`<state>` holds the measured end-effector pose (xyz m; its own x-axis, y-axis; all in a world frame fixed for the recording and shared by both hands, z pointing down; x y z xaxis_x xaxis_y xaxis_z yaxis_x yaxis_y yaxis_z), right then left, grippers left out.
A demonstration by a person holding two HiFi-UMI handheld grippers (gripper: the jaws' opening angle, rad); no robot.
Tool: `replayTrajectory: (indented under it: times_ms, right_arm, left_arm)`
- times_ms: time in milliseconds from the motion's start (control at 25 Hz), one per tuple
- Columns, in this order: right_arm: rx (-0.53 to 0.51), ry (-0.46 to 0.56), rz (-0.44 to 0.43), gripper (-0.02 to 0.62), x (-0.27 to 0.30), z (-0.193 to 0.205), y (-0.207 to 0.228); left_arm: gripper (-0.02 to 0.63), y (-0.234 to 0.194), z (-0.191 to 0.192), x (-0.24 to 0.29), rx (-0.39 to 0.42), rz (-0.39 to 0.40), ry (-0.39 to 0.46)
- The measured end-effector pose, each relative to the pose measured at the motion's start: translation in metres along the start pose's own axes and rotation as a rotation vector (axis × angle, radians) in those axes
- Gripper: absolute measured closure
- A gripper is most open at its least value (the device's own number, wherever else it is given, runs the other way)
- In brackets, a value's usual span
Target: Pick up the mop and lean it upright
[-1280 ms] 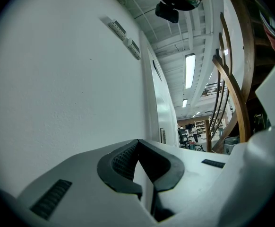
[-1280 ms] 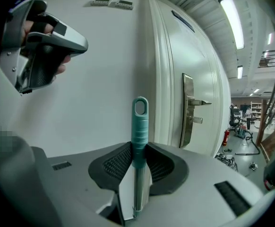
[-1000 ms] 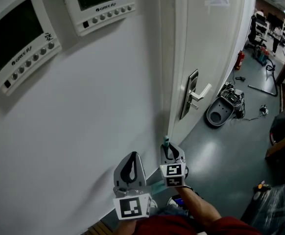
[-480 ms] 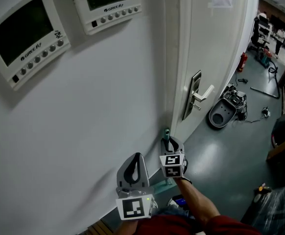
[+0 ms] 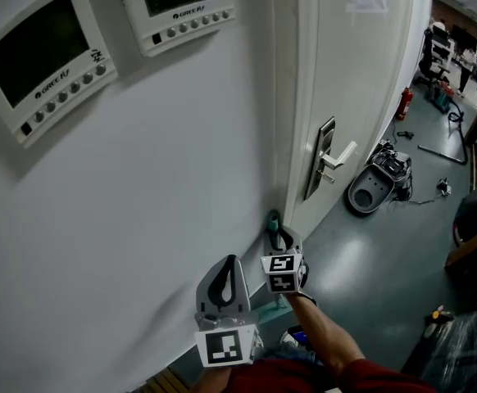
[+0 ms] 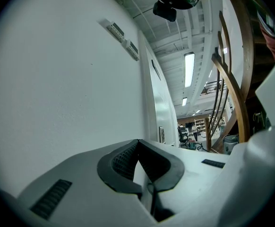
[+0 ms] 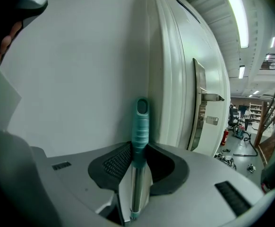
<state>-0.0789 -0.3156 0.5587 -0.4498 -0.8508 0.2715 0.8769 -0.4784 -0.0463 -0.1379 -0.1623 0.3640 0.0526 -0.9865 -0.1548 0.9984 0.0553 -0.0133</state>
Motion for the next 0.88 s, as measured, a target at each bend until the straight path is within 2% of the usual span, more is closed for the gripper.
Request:
replayTrajectory:
  times_ms: [200,520,880]
  right_arm:
    - [-0.014,0.003,-0.007,0.479,0.000,0.001,-0.001]
    - [0.002,0.025,-0.034,0.423,-0.004,-0.007,-0.008]
    - [0.019,0.052,-0.013,0.419,-0.011,-0.012,-0.003]
  left_arm:
    - [0.592,0.000,0.000,0.000,0.001,0.000,0.000]
    - [0.592,-0.001,0.003,0.000,0.000,-0.001,-0.003]
    - [0.592,-0.002,0.002,-0.001,-0.004,-0.004,-0.002]
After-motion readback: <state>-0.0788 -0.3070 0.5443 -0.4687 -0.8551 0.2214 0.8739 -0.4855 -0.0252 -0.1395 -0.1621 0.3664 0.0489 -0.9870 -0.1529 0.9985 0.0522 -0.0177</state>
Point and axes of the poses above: the fingertips, and each gripper's own axes: x forward along the fingers, y to its right, z out of its underside, the point moved 1 cm from there along -x, backward along the fingers, and after that the axes turned 4 degrees about y, right-handed, at the moved point
